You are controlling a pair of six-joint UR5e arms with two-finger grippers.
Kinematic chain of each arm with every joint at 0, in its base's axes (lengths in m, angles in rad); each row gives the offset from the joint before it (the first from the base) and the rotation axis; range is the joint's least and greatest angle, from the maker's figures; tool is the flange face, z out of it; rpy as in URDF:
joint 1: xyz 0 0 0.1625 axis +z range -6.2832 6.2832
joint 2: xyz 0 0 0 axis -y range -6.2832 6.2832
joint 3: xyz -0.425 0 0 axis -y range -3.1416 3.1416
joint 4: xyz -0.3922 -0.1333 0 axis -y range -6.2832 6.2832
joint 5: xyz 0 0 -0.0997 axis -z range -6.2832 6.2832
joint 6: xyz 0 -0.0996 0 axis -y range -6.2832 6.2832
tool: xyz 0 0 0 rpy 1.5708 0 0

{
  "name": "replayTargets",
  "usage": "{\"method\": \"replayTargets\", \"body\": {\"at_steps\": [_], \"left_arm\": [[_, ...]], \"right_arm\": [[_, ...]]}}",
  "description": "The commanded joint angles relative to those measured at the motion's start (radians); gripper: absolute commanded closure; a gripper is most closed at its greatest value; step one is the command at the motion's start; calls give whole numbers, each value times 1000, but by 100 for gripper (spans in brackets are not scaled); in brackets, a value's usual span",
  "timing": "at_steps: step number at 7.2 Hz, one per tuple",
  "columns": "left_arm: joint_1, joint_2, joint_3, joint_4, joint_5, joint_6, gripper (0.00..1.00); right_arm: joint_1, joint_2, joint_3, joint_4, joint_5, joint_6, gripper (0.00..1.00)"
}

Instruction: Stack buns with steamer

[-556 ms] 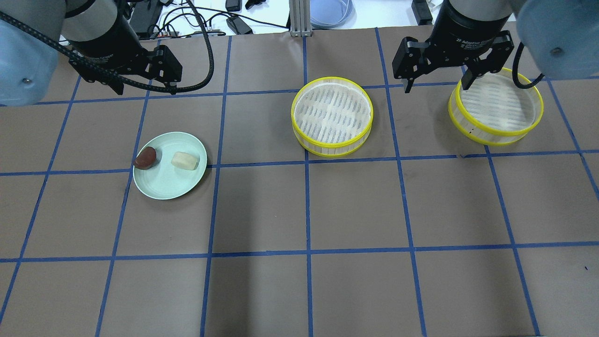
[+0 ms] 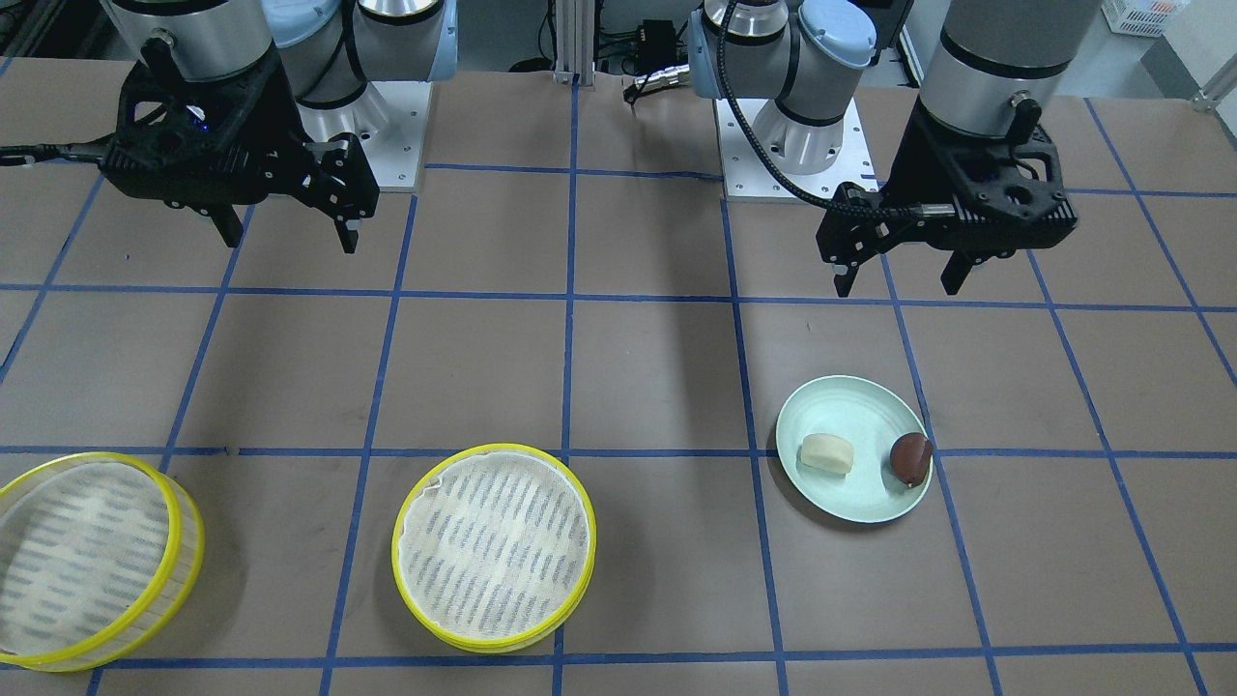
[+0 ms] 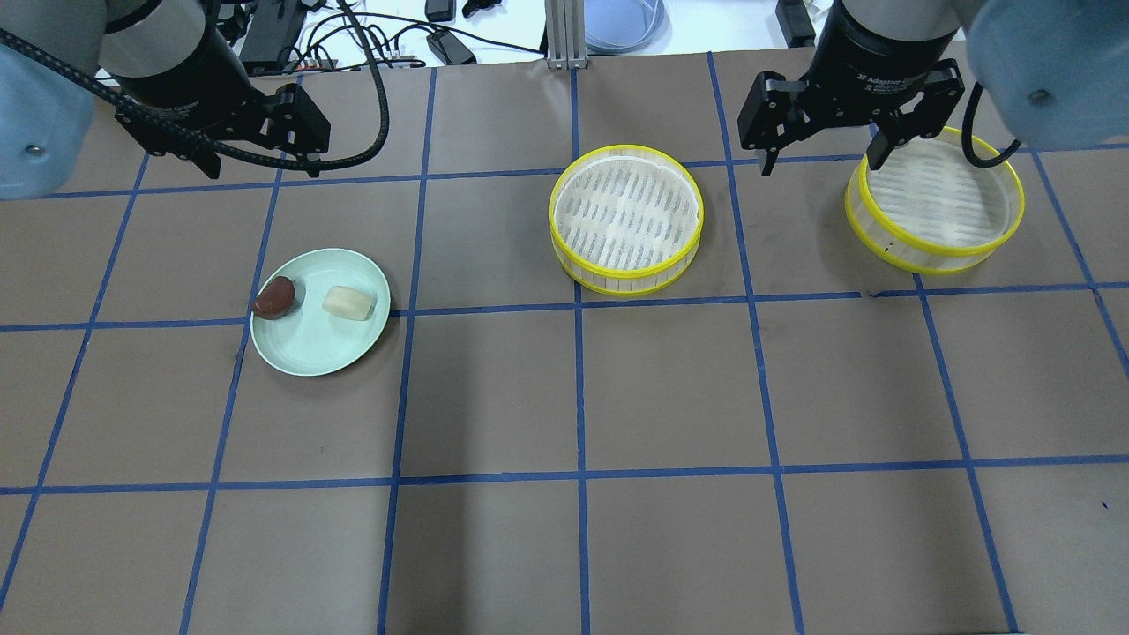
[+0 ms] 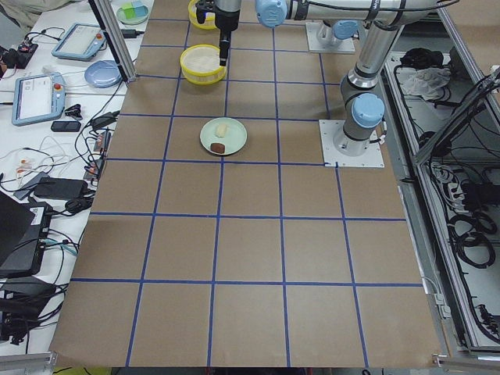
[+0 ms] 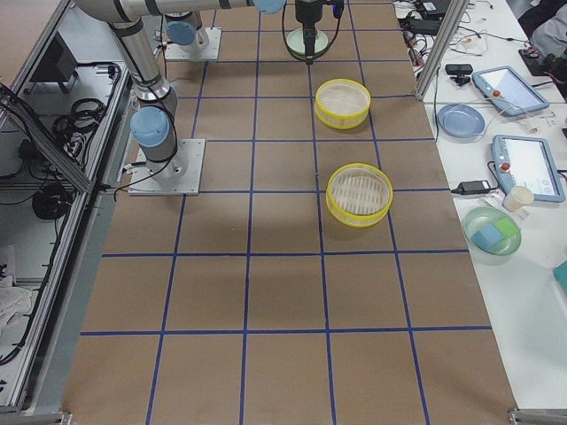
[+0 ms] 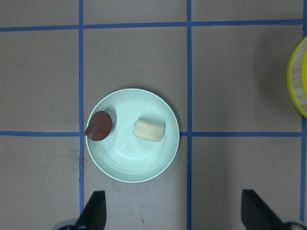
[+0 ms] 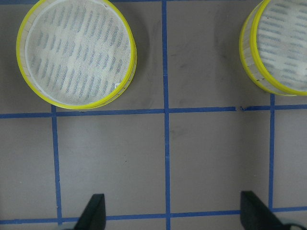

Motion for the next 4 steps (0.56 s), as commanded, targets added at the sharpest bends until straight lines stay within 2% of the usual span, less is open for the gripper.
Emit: {"method": "replayTargets", "body": {"at_steps": [1, 2, 3, 4], "left_arm": [[90, -7, -5, -3, 0, 3, 0], [124, -28, -28, -3, -11, 0, 0], [132, -59, -82, 34, -61, -13, 0], [132, -105, -122, 140, -68, -38, 0]], "right_arm": [[-14, 18, -9, -39, -1, 7, 0], [-66, 24, -8, -39, 2, -5, 0], [-133, 58, -11, -42, -1, -51, 0], [-224, 104, -14, -71, -2, -171, 0]]}}
